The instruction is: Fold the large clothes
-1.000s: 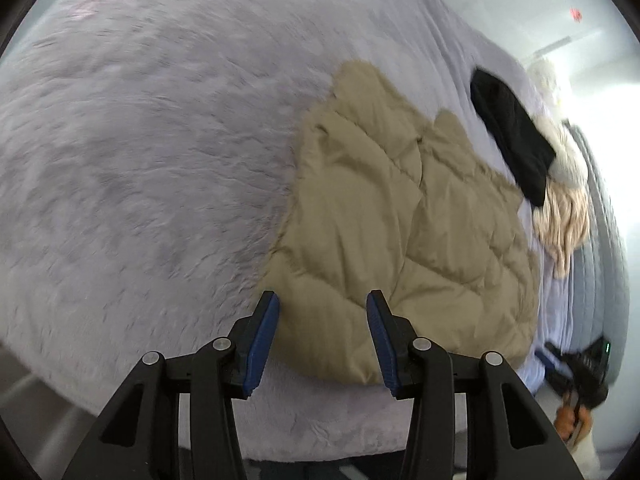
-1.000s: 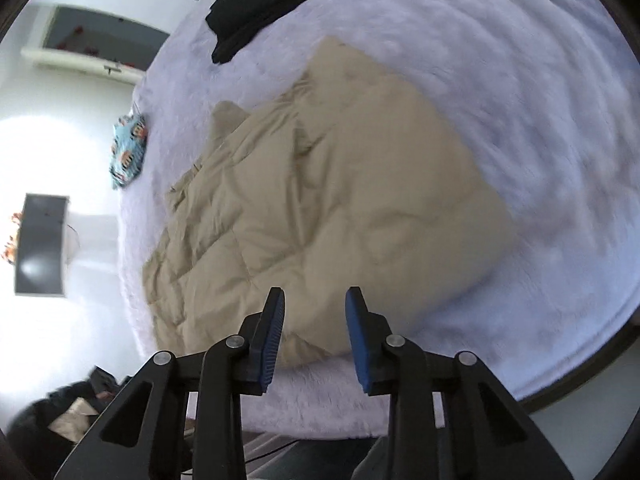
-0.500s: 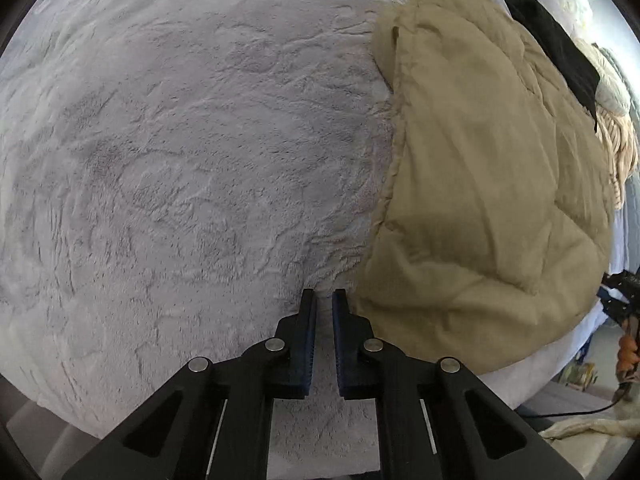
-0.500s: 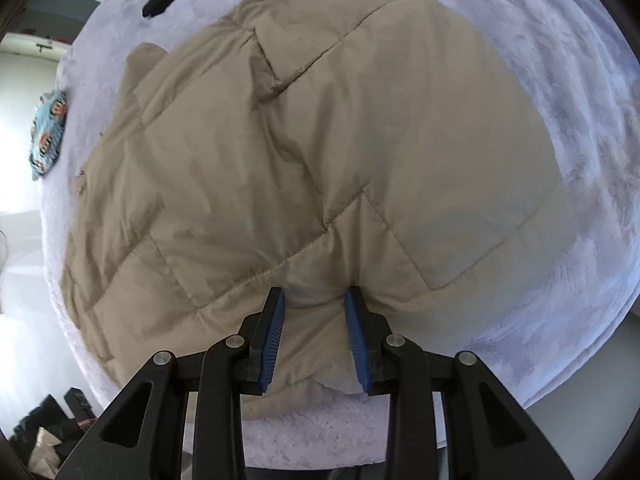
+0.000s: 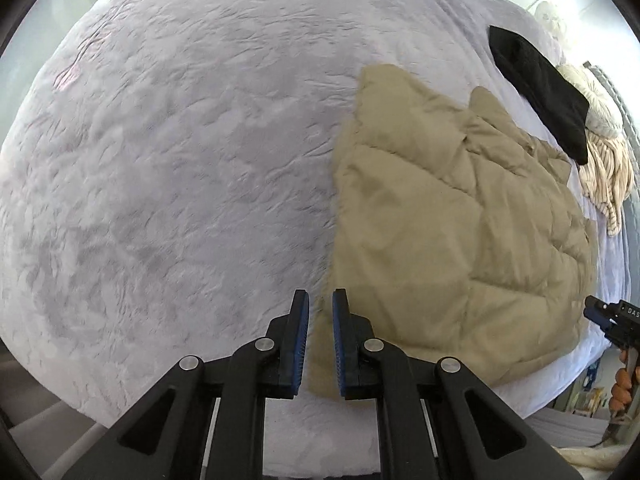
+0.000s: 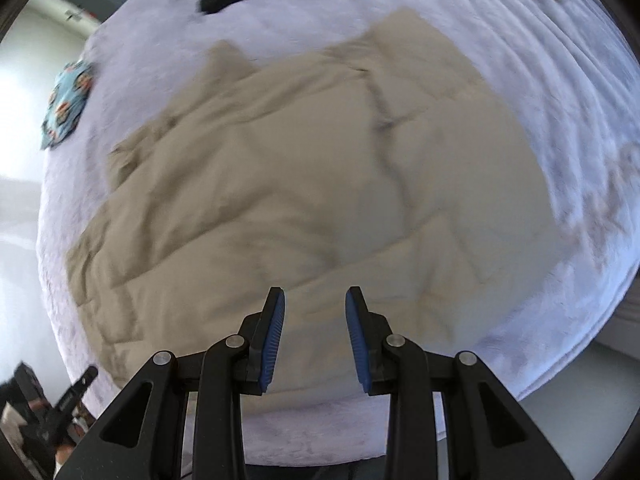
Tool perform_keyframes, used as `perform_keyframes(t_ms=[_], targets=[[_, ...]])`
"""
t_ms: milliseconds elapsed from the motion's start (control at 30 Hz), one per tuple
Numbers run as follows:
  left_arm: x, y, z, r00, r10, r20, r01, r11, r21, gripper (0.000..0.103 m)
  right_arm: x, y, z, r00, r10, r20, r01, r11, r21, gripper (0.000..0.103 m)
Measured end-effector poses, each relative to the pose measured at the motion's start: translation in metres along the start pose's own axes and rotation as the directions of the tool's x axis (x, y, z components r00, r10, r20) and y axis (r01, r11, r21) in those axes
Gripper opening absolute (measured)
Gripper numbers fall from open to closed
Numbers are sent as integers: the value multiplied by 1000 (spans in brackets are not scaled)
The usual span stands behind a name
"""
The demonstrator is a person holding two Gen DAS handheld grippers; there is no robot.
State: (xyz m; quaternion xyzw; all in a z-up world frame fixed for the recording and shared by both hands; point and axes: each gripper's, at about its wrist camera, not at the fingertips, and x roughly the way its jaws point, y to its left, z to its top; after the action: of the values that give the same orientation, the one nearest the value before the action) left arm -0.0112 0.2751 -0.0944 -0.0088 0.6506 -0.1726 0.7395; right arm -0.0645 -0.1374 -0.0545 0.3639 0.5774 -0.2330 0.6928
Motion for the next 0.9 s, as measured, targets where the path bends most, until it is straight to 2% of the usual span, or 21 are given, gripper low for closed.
perform_keyframes(t_ms=[33, 67, 100, 133, 167, 367, 667, 733, 767, 867, 900], targets=[[1, -5, 3, 1000, 6, -1, -6, 1000, 17, 13, 2, 7, -2, 1000, 1, -8, -1, 1000, -21, 35], [2, -11, 3, 1000, 13, -2, -13, 1000, 28, 28, 5, 16, -3, 1000, 4, -21, -5, 999, -47, 35], [2, -15, 4, 1000, 17, -2, -17, 999, 37, 66, 8, 23, -5, 1000, 6, -30, -8, 998, -61, 35], [-1, -16, 4, 1000, 24, 13, -24, 999, 39, 83, 10, 29, -7, 999, 9, -41, -12, 997, -73, 35], [-4, -19, 4, 999, 28, 31, -29, 999, 42, 93, 11, 32, -7, 999, 11, -53, -15, 996, -83, 36], [-6, -27, 1, 999, 29, 32, -31, 998, 51, 93, 27, 35, -14, 994, 1, -105, -14, 992, -126, 41], [8, -26, 12, 999, 44, 24, -45, 998, 36, 93, 29, 67, -16, 995, -16, -103, -7, 976, -219, 68], [10, -26, 16, 999, 38, 26, -39, 999, 35, 95, 27, 72, -17, 996, -18, -91, -5, 970, -241, 80], [11, -26, 17, 999, 34, 23, -35, 999, 35, 103, 25, 73, -18, 996, -16, -85, -5, 969, -249, 80], [13, -27, 22, 999, 25, 20, -26, 999, 41, 103, 23, 78, -18, 997, -16, -70, -4, 964, -266, 81], [15, -27, 24, 999, 28, 16, -28, 999, 43, 103, 23, 80, -17, 998, -11, -66, -7, 964, -266, 84]])
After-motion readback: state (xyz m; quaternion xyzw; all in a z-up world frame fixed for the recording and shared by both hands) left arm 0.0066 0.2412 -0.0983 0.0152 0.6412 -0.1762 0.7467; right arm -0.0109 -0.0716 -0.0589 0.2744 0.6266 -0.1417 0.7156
